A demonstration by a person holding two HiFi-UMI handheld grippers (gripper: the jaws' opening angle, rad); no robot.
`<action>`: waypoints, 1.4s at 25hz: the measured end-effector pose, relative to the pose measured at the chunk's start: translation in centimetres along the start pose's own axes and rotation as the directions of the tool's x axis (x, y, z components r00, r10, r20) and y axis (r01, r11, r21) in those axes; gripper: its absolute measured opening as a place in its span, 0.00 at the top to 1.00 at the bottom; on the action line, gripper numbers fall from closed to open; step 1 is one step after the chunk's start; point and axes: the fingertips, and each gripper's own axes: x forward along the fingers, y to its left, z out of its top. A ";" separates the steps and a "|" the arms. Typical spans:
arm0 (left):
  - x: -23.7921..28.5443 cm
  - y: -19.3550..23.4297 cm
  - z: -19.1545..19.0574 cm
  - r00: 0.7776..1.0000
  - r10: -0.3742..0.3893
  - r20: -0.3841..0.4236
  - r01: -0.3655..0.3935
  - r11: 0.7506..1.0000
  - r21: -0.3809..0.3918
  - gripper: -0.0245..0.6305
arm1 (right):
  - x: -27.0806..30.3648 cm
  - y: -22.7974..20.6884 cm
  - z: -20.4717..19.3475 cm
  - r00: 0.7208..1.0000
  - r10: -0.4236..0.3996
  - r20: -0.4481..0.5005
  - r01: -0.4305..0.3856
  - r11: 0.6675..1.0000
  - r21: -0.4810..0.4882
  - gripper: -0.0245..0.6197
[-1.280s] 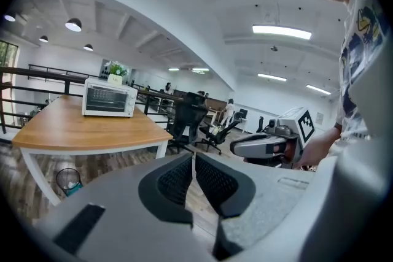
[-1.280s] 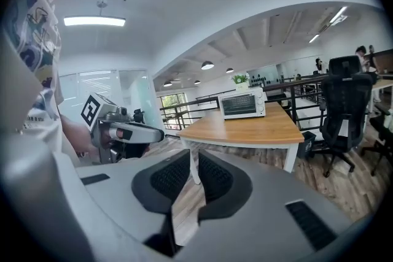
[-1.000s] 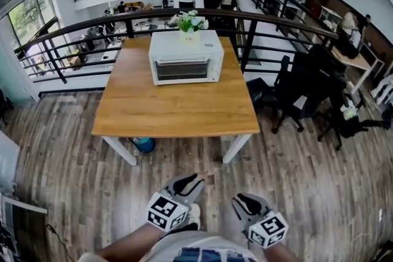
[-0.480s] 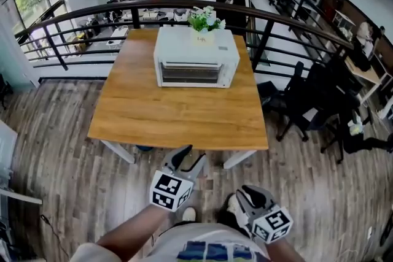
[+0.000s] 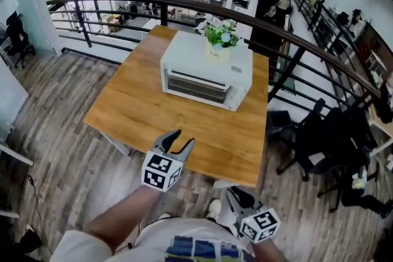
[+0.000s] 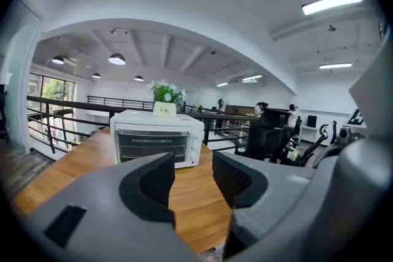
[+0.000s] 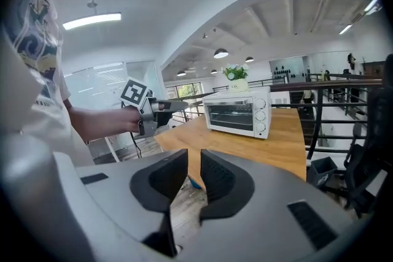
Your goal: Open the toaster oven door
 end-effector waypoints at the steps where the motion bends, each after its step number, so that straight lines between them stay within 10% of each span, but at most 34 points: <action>1: 1.3 0.2 0.5 1.000 0.027 -0.002 -0.027 1.000 -0.006 0.69 | 0.0 -1.5 0.7 1.000 0.019 0.001 -0.019 1.000 -0.010 0.86; 13: 13.8 4.2 5.6 0.960 0.280 -0.026 -0.280 0.960 -0.001 0.69 | -1.3 -16.9 2.9 0.992 0.125 -0.019 -0.125 0.992 -0.010 0.90; 35: 24.5 15.5 6.0 0.918 0.342 -0.202 -0.347 0.938 0.011 0.69 | -2.6 -20.8 4.8 0.998 -0.051 0.032 0.049 0.997 0.060 0.91</action>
